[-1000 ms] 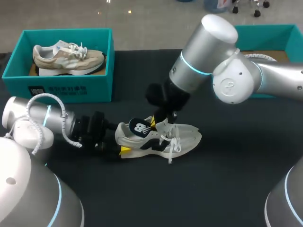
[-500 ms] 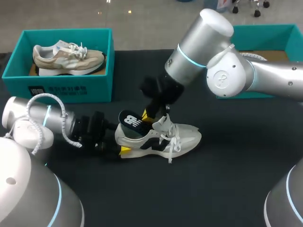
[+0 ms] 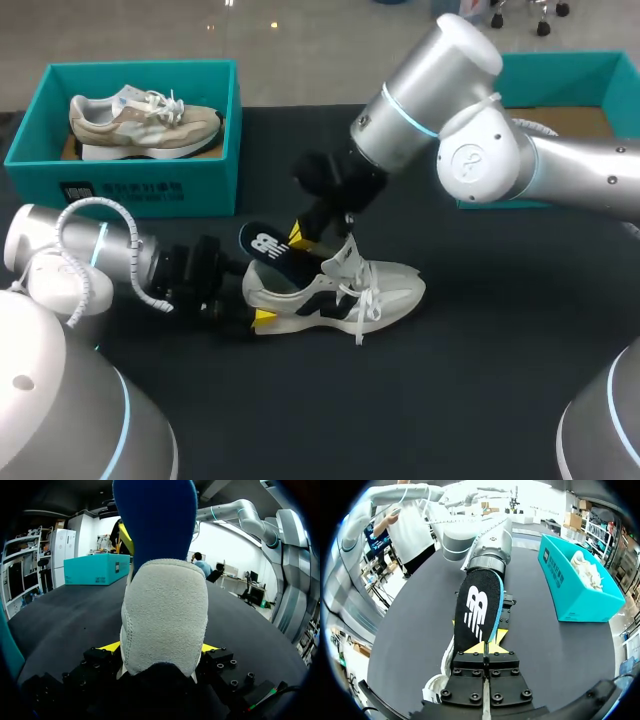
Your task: Take the shoe out of the shoebox, open the shoe tongue, remove and reinsert the insole, then place the shoe into the shoebox
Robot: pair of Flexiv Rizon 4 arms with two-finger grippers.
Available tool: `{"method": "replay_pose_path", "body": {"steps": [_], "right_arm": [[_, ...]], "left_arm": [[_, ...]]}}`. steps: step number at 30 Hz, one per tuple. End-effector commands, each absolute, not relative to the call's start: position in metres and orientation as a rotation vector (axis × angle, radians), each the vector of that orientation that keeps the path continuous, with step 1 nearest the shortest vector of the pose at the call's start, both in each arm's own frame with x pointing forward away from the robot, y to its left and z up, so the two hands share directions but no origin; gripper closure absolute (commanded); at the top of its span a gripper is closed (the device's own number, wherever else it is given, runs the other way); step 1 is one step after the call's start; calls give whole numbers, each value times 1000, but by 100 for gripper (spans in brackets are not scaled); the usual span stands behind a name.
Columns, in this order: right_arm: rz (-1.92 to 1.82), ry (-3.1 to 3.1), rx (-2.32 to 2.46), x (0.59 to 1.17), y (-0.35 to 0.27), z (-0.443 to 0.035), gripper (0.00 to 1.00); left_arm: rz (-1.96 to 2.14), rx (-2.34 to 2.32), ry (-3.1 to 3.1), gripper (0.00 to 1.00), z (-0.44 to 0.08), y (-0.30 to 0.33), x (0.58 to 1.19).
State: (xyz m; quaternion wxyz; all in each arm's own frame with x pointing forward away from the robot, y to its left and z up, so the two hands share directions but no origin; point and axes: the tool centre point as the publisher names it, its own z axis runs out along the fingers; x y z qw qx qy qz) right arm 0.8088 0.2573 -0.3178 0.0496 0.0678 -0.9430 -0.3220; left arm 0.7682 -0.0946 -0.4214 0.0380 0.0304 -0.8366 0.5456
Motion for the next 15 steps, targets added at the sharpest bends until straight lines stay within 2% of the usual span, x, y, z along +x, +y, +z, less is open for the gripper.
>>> {"method": "replay_pose_path", "body": {"steps": [1,15], "right_arm": [[-980,-2861,222,811,268,-320,100],[-977,-2860,233,810,275,-321,100]], "left_arm": [[1670,94,-2569,100,-426,-94,769],[1670,94,-2569,100,-426,-94,769]]}}
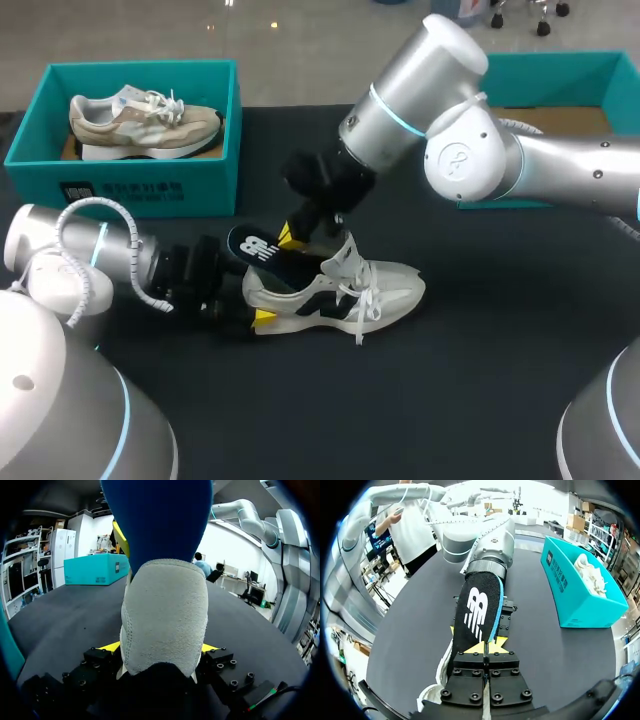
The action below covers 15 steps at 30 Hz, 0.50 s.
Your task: Take the shoe out of the shoebox, open the shoe tongue, remove and reinsert the insole, then place the shoe into the shoebox
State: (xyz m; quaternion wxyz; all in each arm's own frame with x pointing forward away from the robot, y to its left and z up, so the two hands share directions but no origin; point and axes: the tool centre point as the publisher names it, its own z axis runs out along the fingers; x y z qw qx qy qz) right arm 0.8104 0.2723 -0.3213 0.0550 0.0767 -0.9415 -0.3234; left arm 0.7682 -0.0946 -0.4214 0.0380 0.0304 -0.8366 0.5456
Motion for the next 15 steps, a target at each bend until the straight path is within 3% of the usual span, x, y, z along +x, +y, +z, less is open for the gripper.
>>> {"method": "replay_pose_path", "body": {"steps": [1,2,7,9,10,15], "right_arm": [[-976,-2859,238,809,276,-320,84],[-976,-2859,242,809,276,-320,65],[-973,-2863,252,808,277,-319,51],[-971,-2864,254,808,277,-319,6],[-970,-2865,255,807,277,-318,0],[-954,-2871,259,801,272,-316,0]], "left_arm": [[1670,94,-2569,100,-426,-94,769],[1670,94,-2569,100,-426,-94,769],[1670,94,-2569,100,-426,-94,769],[1670,94,-2569,100,-426,-94,769],[1670,94,-2569,100,-426,-94,769],[1670,94,-2569,100,-426,-94,769]]}}
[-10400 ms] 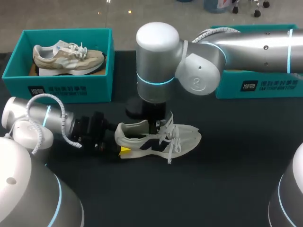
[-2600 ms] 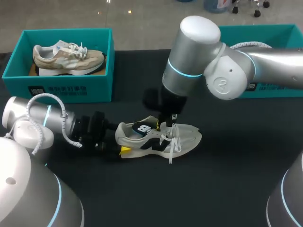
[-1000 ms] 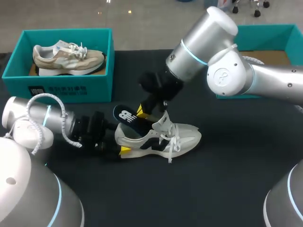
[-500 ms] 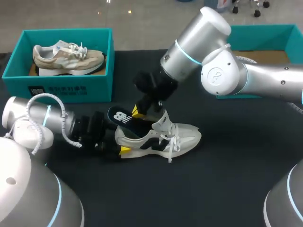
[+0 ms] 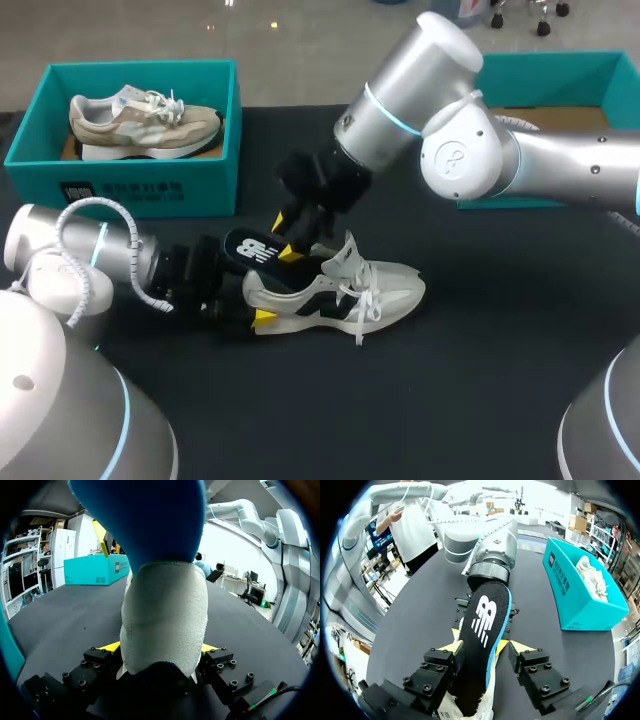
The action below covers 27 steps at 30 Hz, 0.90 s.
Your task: Take the shoe out of the shoebox, open the shoe tongue, remove and reinsert the insole, then place the shoe into the shoebox
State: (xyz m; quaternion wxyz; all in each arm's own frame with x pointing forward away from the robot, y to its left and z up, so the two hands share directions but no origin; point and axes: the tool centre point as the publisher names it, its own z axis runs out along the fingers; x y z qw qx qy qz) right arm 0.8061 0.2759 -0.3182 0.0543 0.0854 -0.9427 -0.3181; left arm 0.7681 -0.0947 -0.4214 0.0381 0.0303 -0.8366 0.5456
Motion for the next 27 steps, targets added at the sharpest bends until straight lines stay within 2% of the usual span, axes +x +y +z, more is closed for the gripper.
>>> {"method": "replay_pose_path", "body": {"steps": [1,7,9,11,14,17,23,26,27], "right_arm": [[-948,-2872,253,801,269,-318,0],[-919,-2844,237,796,263,-328,0],[-916,-2829,242,795,261,-332,3],[-906,-2820,241,795,260,-335,11],[-904,-2806,252,795,259,-336,16],[-877,-2793,265,793,260,-338,29],[-838,-2768,264,788,254,-344,36],[-836,-2768,263,788,254,-344,51],[-835,-2768,263,788,254,-344,53]], "left_arm": [[1670,94,-2569,100,-426,-94,769],[1670,94,-2569,100,-426,-94,769],[1670,94,-2569,100,-426,-94,769],[1670,94,-2569,100,-426,-94,769],[1670,94,-2569,100,-426,-94,769],[1670,94,-2569,100,-426,-94,769],[1670,94,-2569,100,-426,-94,769],[1670,94,-2569,100,-426,-94,769],[1670,94,-2569,100,-426,-94,769]]}}
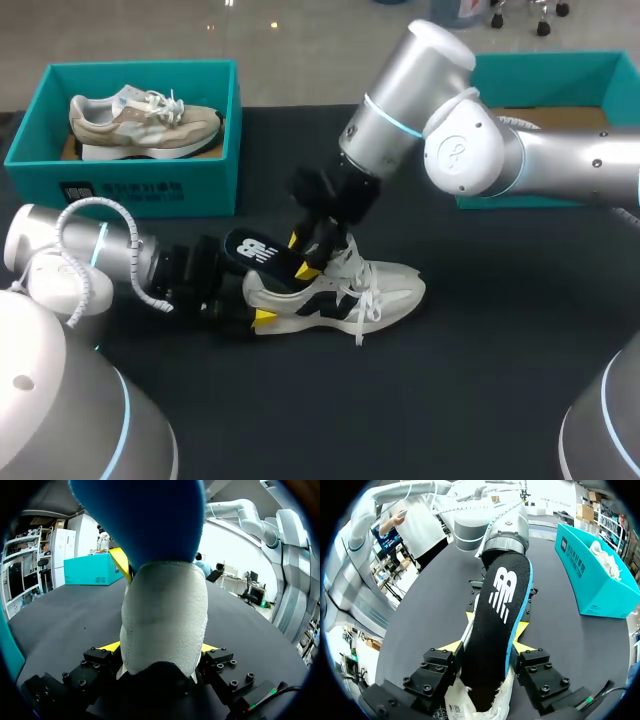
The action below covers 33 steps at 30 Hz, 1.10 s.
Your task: Take the shoe out of the shoebox, open the shoe tongue, remove and reinsert the insole, then place the shoe into the shoebox
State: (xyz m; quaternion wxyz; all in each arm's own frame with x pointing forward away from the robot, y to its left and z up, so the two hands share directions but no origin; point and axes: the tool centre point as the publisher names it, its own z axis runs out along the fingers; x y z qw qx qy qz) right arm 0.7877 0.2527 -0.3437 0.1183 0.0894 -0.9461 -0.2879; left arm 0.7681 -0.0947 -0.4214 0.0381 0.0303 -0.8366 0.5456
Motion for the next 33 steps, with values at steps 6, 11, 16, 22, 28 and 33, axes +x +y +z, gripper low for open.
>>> {"method": "replay_pose_path", "body": {"steps": [6,11,16,22,28,33], "right_arm": [[-819,-2763,269,788,254,-344,70],[-809,-2760,274,789,254,-343,75],[-814,-2753,285,792,255,-341,98],[-805,-2745,304,794,257,-333,100],[-833,-2740,314,797,261,-319,100],[-855,-2743,310,797,269,-304,100]], "left_arm": [[1670,94,-2569,100,-426,-94,769],[1670,94,-2569,100,-426,-94,769],[1670,94,-2569,100,-426,-94,769],[1670,94,-2569,100,-426,-94,769],[1670,94,-2569,100,-426,-94,769],[1670,94,-2569,100,-426,-94,769]]}}
